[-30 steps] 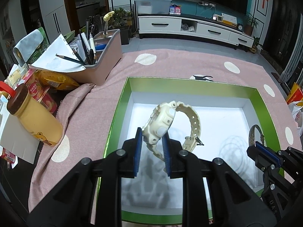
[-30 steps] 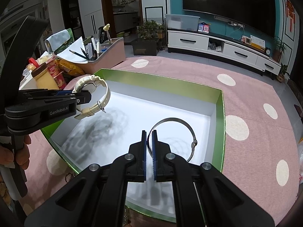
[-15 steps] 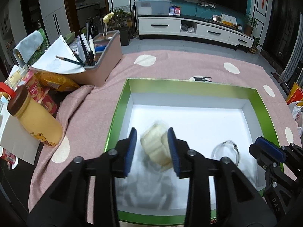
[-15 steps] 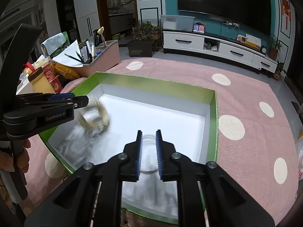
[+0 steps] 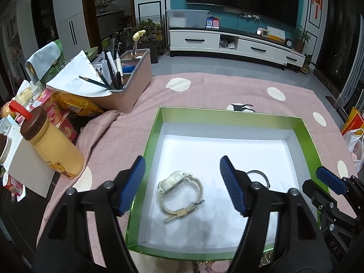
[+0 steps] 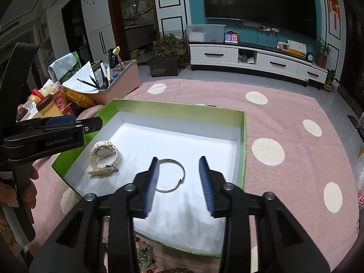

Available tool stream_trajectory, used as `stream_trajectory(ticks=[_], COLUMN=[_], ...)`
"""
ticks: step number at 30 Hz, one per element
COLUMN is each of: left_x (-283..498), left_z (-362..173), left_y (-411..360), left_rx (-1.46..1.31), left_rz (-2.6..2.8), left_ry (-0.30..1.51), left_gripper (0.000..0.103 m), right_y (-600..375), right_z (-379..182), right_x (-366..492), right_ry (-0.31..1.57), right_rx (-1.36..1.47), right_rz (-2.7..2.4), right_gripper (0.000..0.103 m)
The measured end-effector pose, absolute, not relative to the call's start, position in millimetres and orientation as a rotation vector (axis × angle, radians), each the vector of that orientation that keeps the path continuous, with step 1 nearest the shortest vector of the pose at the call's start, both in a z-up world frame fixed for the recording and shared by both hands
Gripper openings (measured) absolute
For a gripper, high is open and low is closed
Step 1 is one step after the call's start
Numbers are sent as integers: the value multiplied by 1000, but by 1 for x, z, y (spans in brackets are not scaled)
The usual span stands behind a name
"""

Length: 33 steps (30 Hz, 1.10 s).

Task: Organize jewelry
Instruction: 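Open the left tool dropping the watch while the right tool releases the bangle into the box, then withdraw both tools from the box back toward the remaining jewelry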

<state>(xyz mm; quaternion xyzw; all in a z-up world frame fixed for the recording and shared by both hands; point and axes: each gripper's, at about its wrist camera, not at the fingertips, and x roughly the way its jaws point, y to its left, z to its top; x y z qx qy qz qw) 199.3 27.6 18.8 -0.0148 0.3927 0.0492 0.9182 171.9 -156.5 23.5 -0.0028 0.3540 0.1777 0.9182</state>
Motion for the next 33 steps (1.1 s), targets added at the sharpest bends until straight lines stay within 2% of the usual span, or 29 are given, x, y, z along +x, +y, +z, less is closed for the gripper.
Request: stream_trajectory(ticks=[7, 8, 11, 17, 28, 33], left_x=[182, 180, 172, 157, 126, 112], left_z=[28, 30, 34, 39, 50, 51], left_y=[27, 27, 25, 23, 28, 27], left_rx=[-40, -42, -46, -50, -77, -82], left_rz=[95, 93, 87, 72, 52, 43], left_ry=[790, 788, 782, 776, 755, 750], left_gripper=[87, 88, 91, 93, 95, 96], right_y=[-167, -168, -172, -181, -187, -188], right_z=[33, 34, 38, 44, 48, 49], right_x=[156, 154, 147, 134, 107, 95], right_ry=[704, 700, 689, 679, 684, 686], right_rx=[23, 25, 31, 45, 49, 48], right_rz=[347, 342, 333, 307, 286, 280], right_gripper=[56, 60, 63, 74, 82, 90])
